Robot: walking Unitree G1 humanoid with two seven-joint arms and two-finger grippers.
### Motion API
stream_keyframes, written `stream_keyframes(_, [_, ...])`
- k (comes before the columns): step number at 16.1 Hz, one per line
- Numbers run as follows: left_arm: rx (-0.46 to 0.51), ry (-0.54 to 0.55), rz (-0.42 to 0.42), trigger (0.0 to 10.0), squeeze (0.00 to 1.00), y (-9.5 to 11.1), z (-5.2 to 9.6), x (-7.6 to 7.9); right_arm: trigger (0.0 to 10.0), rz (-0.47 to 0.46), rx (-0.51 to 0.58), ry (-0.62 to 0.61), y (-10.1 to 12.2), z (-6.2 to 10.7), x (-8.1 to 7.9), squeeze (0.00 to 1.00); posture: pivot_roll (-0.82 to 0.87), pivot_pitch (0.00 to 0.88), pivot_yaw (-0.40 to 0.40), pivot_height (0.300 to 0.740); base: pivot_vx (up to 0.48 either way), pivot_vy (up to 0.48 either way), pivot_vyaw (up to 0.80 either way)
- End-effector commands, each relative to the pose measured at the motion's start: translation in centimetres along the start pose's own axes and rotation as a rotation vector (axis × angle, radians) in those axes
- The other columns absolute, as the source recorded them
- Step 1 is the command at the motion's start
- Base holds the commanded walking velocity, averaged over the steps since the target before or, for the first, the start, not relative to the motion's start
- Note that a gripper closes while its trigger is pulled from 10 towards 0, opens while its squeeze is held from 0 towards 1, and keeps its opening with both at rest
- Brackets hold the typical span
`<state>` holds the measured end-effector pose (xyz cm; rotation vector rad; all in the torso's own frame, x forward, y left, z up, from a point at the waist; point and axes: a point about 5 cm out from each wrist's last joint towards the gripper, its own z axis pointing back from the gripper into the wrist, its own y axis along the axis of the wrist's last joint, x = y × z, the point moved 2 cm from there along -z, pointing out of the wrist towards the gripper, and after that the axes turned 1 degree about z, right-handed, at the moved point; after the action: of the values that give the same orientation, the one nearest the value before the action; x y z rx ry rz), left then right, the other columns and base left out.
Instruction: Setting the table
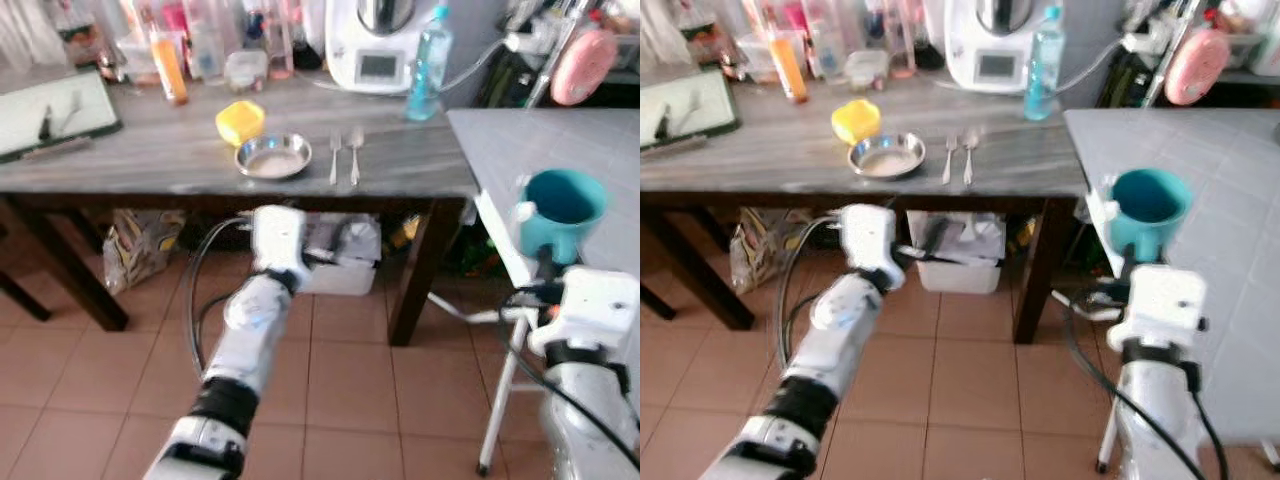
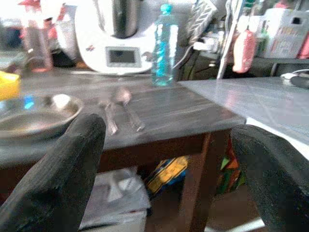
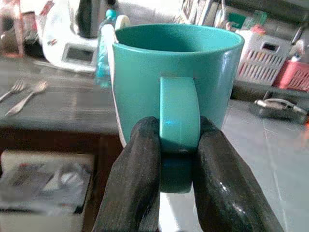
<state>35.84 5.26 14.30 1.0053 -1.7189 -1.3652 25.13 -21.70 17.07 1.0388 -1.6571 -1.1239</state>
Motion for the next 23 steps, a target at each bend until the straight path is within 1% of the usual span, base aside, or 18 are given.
stream_keyframes(1, [0.006,0.021,-0.02,10.0,0.0,0.4,0.1,-1.1,10.0,-0.015,0.04,0.003,0.9,-0.1,-0.3,0.0,-0.02,0.069,-0.003,0.74,0.48,0.0,0.0])
stream_keyframes(8, [0.01,0.022,-0.017,10.0,0.0,0.4,0.1,-1.0,10.0,-0.012,0.035,0.005,0.8,0.1,-0.3,0.0,-0.02,0.071,-0.004,0.74,0.48,0.0,0.0])
stream_keyframes(12, [0.028,0.027,-0.016,10.0,0.0,1.0,-0.2,-1.1,10.0,-0.009,0.032,0.01,0.7,0.0,-0.4,0.0,-0.02,0.066,-0.007,0.74,0.48,0.0,0.0])
stream_keyframes(14, [0.034,0.034,-0.019,10.0,0.0,1.1,-0.2,-1.3,10.0,0.02,0.043,0.027,0.9,-0.1,-0.7,0.0,-0.02,0.067,-0.008,0.74,0.48,0.0,0.0])
stream_keyframes(15, [0.034,0.034,-0.021,10.0,0.0,1.1,-0.2,-1.3,10.0,0.021,0.042,0.032,0.8,-0.1,-0.8,0.0,-0.02,0.067,-0.008,0.74,0.48,0.0,0.0])
stream_keyframes(19, [0.032,0.036,-0.018,10.0,0.0,1.0,0.0,-1.2,10.0,0.019,0.031,0.031,0.5,-0.1,-0.6,0.0,-0.01,0.07,-0.016,0.74,0.48,0.0,0.55])
stream_keyframes(21, [0.039,0.032,-0.025,10.0,0.0,1.2,0.0,-1.2,10.0,0.02,0.029,0.032,0.5,-0.1,-0.7,0.0,-0.01,0.07,-0.016,0.74,0.412,0.0,0.0])
stream_keyframes(23, [0.055,0.035,-0.02,10.0,0.0,1.8,-0.2,-1.3,10.0,0.021,0.027,0.033,0.4,0.0,-0.7,0.0,-0.01,0.071,-0.019,0.74,0.296,0.0,0.0])
